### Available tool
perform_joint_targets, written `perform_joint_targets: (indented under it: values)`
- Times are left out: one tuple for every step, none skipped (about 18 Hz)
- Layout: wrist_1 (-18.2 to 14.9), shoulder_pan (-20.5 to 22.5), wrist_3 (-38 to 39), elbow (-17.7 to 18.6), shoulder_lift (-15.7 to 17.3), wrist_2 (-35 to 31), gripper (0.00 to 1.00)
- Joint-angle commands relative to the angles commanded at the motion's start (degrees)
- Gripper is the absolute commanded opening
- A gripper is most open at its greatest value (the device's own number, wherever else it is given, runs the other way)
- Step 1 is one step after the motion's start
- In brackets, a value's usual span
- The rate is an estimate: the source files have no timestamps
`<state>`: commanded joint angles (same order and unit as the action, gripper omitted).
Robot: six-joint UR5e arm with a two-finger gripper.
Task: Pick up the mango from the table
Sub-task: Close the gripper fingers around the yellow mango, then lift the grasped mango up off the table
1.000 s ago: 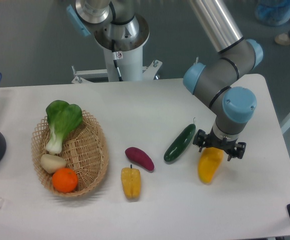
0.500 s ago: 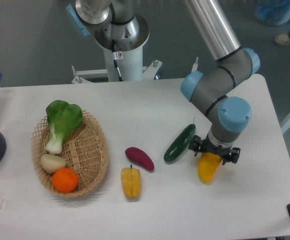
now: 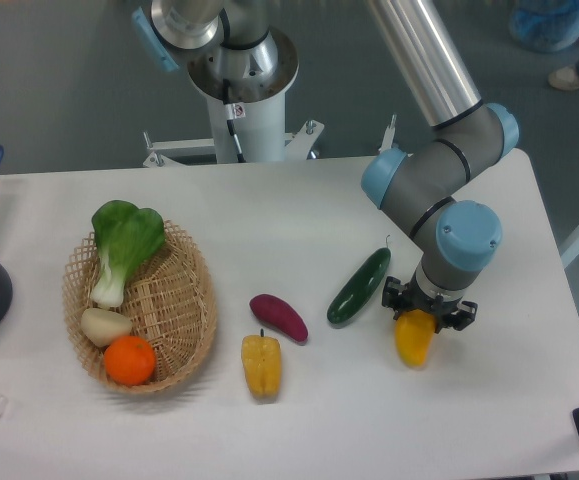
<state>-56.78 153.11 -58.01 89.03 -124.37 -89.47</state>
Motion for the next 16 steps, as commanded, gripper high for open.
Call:
perform_joint_targets:
  values:
    - [0.1, 0.1, 0.0, 0.0, 0.2, 0.1, 0.37]
    - [0.0, 0.1, 0.0, -0.1, 0.5, 0.2, 0.37]
    - [0.0, 0.2, 0.0, -0.3, 1.0, 0.2, 0.37]
    - [0.0, 0.3, 0.0, -0.3, 1.4, 0.2, 0.37]
    - [0.0, 0.4, 0.0, -0.4, 2.0, 0.2, 0.37]
    - [0.0, 0.4, 0.0, -0.6, 2.5, 0.1, 0.37]
    - [-0.1, 0.4, 0.0, -0.9, 2.9, -0.3, 0.37]
    - [-0.1, 0.4, 0.0, -1.1, 3.3, -0.4, 0.37]
    - [-0.1, 0.5, -0.1, -1.5, 3.7, -0.9, 0.37]
    - [-0.3, 0.5, -0.1, -1.8, 4.2, -1.5, 0.37]
    - [-0.4, 0.5, -0.1, -2.0, 4.7, -1.9, 0.37]
    - [-0.4, 0.6, -0.1, -2.1, 5.0, -2.2, 0.37]
    - [-0.4, 0.7, -0.4, -2.2, 5.4, -2.2, 0.37]
    - [-0.5, 1.0, -1.2, -2.3, 5.7, -2.2, 0.37]
    - [-0.6, 1.3, -1.8, -2.5, 6.1, -2.2, 0.37]
    - [-0.7, 1.7, -1.8, -2.8, 6.5, -2.0, 0.37]
